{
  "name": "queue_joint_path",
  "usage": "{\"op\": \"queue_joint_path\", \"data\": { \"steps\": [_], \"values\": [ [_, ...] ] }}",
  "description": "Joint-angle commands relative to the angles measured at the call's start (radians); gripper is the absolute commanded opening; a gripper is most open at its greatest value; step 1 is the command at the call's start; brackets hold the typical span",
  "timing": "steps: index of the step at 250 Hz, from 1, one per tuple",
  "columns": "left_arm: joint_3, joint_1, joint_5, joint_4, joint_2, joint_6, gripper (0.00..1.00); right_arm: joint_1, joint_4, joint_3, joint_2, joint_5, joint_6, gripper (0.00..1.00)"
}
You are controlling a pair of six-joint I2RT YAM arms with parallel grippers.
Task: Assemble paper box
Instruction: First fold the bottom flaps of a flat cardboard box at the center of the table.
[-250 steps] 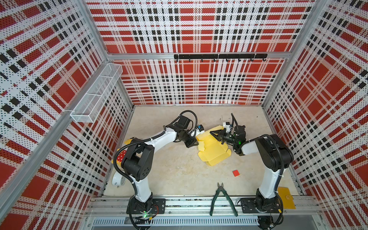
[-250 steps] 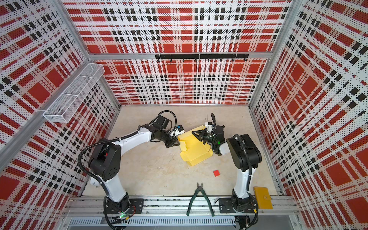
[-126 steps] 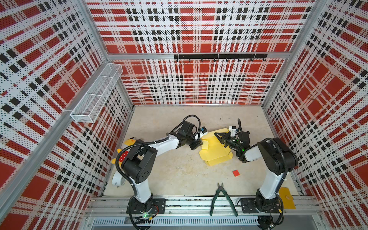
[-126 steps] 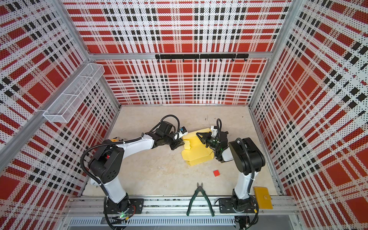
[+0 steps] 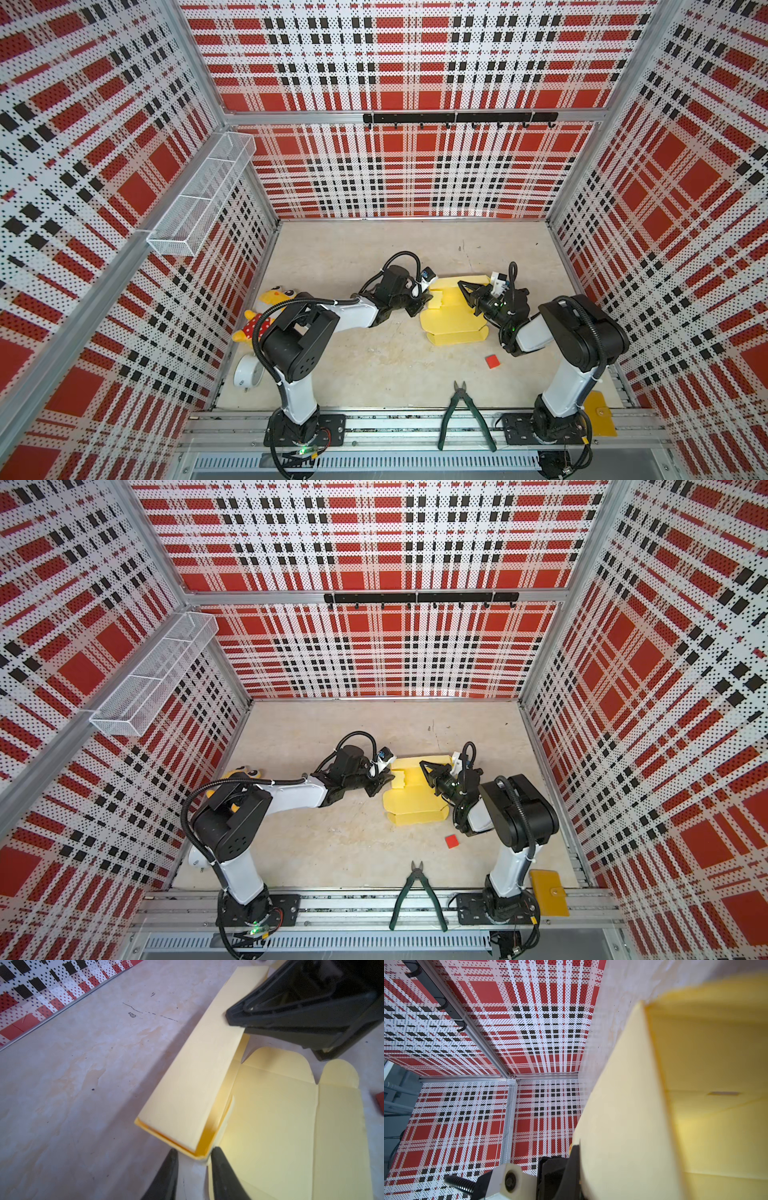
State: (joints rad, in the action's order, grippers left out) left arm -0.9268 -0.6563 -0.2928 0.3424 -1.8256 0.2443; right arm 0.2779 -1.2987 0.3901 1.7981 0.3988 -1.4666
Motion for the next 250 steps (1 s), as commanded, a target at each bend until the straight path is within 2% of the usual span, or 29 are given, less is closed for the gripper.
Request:
{"op": "queue_joint_path", "data": {
  "steps": [1,65,114,170,250],
  "values": [
    [0.040,-0.022,0.026,0.229,-0.021,-0.064,0.29,0.020,-0.001,-0.031,-0.010,-0.036,-0.023,0.00],
    [0.129,-0.072,0.103,0.479,-0.066,-0.086,0.26,0.047,0.047,-0.043,-0.052,-0.077,-0.013,0.00],
    [0.184,-0.083,0.163,0.649,-0.092,-0.132,0.17,0.079,0.071,-0.062,-0.083,-0.136,-0.014,0.00],
    [0.166,-0.107,0.214,0.696,-0.135,-0.158,0.18,0.102,0.101,-0.067,-0.113,-0.185,-0.013,0.00],
    [0.148,-0.112,0.268,0.745,-0.166,-0.227,0.28,0.115,0.172,-0.084,-0.193,-0.230,0.005,0.00]
  ]
}}
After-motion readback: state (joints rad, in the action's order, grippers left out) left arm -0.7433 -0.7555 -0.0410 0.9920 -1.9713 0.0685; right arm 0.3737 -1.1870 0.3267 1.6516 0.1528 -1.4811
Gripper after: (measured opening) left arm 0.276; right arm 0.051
